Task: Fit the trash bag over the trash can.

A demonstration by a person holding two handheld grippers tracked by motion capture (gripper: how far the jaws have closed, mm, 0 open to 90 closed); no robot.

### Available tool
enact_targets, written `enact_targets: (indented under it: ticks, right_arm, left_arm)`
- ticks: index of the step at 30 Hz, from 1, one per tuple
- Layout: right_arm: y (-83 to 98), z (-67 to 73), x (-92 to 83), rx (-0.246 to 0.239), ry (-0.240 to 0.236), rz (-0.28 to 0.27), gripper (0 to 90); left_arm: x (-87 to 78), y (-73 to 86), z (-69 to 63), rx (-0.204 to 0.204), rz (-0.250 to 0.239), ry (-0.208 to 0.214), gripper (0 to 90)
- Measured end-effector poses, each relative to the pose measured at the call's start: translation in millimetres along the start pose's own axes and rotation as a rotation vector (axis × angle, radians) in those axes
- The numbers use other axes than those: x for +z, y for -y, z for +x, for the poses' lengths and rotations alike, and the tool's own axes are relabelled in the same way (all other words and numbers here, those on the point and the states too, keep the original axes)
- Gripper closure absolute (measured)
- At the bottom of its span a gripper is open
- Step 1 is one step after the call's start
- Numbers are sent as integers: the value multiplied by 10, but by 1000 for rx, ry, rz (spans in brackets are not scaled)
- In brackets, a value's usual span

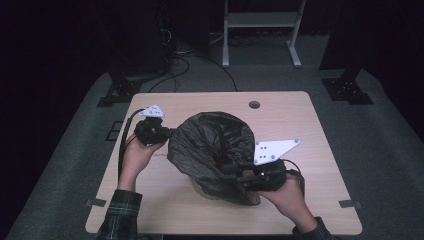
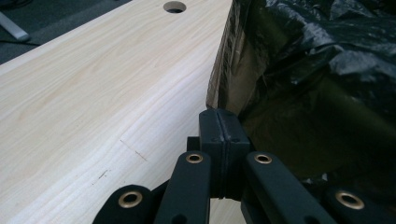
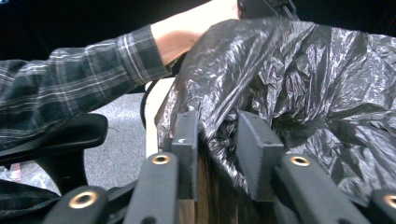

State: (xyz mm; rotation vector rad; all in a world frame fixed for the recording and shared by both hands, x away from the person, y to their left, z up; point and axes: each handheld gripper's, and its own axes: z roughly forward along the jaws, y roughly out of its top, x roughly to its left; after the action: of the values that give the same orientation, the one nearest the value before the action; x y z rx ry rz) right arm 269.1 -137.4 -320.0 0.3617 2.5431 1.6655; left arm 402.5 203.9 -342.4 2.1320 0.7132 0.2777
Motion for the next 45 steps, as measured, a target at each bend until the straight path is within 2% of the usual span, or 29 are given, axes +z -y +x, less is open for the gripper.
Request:
enact_targets:
  ticks: [4,5,7,11,14,17,22,25,27,28,29,31,36,37,42,45]
  right_arm:
    - [4,49,51,-40,-5,-24,824]
    - [-1,76,45,-61,-2,-39,891]
    - [-9,121,39,-84,-15,-52,892]
    - [6,184,106,-103,-43,-27,895]
    - [76,257,230,-116,-68,8,898]
    - [183,296,357,-122,-71,46,898]
    - [325,270,487,-90,-84,60,900]
    - [352,292,574,-106,-82,103,900]
    - [388,312,637,-116,-78,133,900]
    - [403,318,654,-116,-82,142,889]
    - [404,323,648,-119,-87,136,836]
    - [363,359,579,-121,-84,112,752]
    - [129,402,249,-154,-55,29,741]
    - [65,383,157,-160,-34,7,740]
    - [-119,176,-148,-148,54,-57,739]
    - [-198,-23,-261,-97,97,-74,707]
  left_arm:
    - [-11,15,2,-2,-1,-3,898]
    - [-8,20,6,-4,1,-4,898]
    - [-2,30,13,-5,2,-4,898]
    - [27,54,28,-11,7,-4,898]
    - [59,79,42,-20,13,-1,898]
    - [79,86,46,-25,9,5,898]
    - [95,68,50,-21,17,-2,897]
    - [126,69,63,-16,50,-42,897]
    - [153,85,84,-24,50,-31,897]
    - [157,87,87,-23,54,-31,898]
    - [162,88,86,-24,51,-31,897]
    - [163,86,82,-26,41,-26,898]
    - [159,80,85,-25,33,-31,897]
    - [159,79,85,-26,33,-32,897]
    - [161,78,86,-23,29,-34,897]
    - [166,78,86,-21,30,-32,897]
